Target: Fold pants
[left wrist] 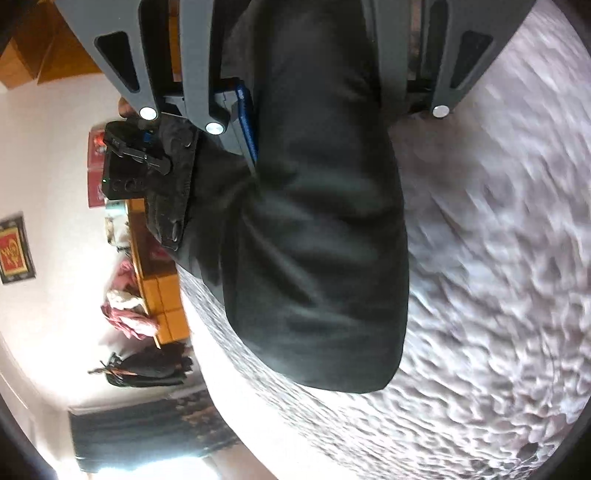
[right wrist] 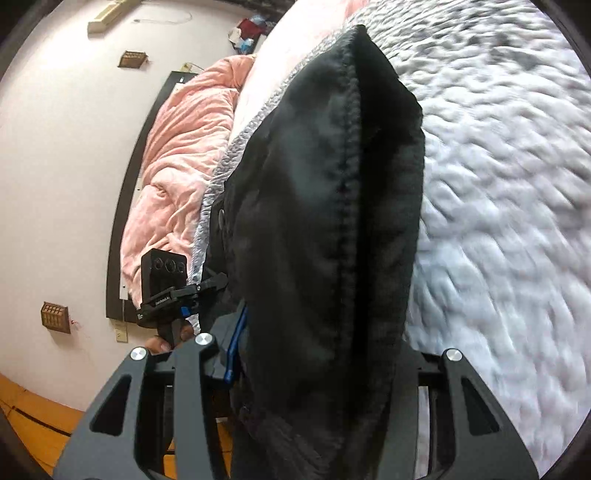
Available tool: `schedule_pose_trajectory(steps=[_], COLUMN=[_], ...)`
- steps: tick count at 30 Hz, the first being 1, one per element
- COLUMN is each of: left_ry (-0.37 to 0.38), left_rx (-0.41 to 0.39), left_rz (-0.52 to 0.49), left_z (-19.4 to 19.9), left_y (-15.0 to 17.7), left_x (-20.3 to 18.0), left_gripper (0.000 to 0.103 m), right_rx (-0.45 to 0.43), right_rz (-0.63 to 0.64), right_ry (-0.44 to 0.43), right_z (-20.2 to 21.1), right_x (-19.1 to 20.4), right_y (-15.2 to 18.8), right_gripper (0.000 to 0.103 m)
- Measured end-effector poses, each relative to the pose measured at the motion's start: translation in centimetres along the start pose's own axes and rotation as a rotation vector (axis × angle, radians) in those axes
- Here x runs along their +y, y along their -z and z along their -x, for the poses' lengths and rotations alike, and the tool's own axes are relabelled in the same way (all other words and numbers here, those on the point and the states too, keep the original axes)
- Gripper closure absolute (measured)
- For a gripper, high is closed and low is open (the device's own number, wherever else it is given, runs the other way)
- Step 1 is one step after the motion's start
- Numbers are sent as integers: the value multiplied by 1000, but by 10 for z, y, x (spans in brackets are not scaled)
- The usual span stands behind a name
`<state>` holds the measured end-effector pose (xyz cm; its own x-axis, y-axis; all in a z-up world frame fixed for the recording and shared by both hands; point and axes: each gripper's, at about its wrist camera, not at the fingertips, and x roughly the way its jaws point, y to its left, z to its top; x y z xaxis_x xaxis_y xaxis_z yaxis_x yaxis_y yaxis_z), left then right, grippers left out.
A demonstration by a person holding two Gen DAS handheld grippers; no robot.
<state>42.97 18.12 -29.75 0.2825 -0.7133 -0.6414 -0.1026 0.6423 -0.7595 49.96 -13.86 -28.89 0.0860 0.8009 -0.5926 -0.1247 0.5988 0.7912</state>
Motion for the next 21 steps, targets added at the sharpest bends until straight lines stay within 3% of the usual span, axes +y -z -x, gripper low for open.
schedule_pose_trajectory(steps=[3,6,8,12,16,18,21], left_ry=[13,34,47,8,-125,-171,-218], left_rx=[7,12,10,-45,-157,-209,-218], left_rz=[58,75,88,110,45,-15,-51], left_z=[-6,-14,-16,11,47,54,44], left_y=[-23,-21,-18,-11,-16,-27,-49], left_x=[27,35,38,41,10,-18,-41], left_gripper=[65,57,48,42,41,35,30], right_rx=[15,27,34,-10,-154,-205,-197], right_rz=[-31,-35,-29,8,94,123,154], right_ry=[18,68,102,200,337,294,247], right_z=[-22,-32,-33,-8,46,61,53], right_x=[-15,-26,-28,-17,10,31,52], right_y=[-18,-25,-22,-14,-15,-22,-36], right_gripper=[54,40,25,24,24,24,24])
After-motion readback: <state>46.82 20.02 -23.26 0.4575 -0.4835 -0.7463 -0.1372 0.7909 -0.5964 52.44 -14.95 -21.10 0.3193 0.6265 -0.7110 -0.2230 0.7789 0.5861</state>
